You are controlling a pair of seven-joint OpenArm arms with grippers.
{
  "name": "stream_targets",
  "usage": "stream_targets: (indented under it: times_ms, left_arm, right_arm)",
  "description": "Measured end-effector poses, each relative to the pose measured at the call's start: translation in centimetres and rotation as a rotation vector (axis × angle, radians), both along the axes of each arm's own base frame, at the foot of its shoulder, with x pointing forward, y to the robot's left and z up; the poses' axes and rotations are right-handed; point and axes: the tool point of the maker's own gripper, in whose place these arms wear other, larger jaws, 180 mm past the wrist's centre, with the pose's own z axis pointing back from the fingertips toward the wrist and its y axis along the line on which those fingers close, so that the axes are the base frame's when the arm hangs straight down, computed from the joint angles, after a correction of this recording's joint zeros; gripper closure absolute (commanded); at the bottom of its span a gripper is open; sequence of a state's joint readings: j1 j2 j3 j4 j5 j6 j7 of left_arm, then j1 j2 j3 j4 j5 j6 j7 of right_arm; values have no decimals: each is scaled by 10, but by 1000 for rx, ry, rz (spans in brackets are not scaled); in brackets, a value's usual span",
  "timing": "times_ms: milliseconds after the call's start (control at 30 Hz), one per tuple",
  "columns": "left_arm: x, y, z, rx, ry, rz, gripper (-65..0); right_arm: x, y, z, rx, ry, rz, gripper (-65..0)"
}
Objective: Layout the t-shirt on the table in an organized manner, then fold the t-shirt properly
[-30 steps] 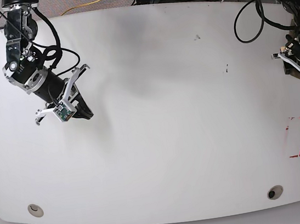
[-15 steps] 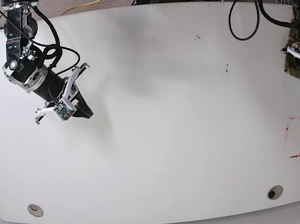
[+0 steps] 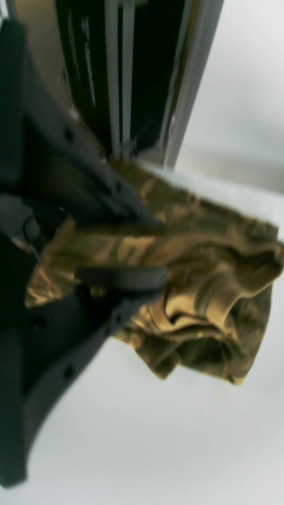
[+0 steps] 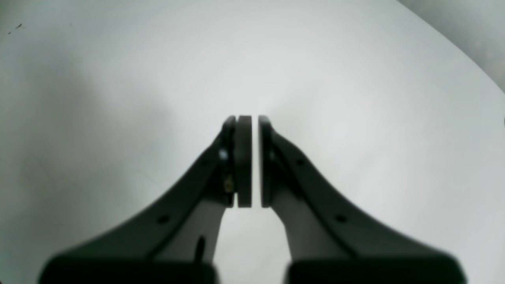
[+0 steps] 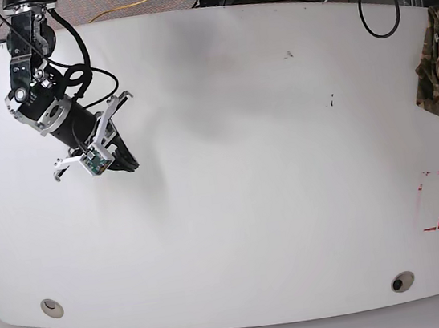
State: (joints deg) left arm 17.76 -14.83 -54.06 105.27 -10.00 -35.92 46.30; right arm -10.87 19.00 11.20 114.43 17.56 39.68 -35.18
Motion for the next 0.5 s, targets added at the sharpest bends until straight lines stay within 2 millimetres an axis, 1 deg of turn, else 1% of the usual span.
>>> stream_targets:
  times_ms: [100, 167, 267, 333, 400, 500]
  left_arm:
    - [4, 3, -12, -48, -21, 19, -74]
    - [5, 15, -25, -86, -29, 106, -74]
    - [18, 25, -35, -112, -55, 163, -74]
    - [31, 25, -47, -121, -42, 151, -74]
    - [48, 17, -55, -147, -63, 122, -74]
    - [65, 6, -65, -185, -81, 93, -74]
  right_arm:
    - [0, 2, 0, 17, 0, -11, -22]
    - [0, 4, 0, 21, 0, -10, -22]
    - [0, 6, 0, 27, 0, -3, -22]
    - [0, 6, 0, 25, 0, -3, -22]
    - [0, 5, 0, 26, 0, -7, -22]
    - [0, 6, 0, 26, 1, -6, -22]
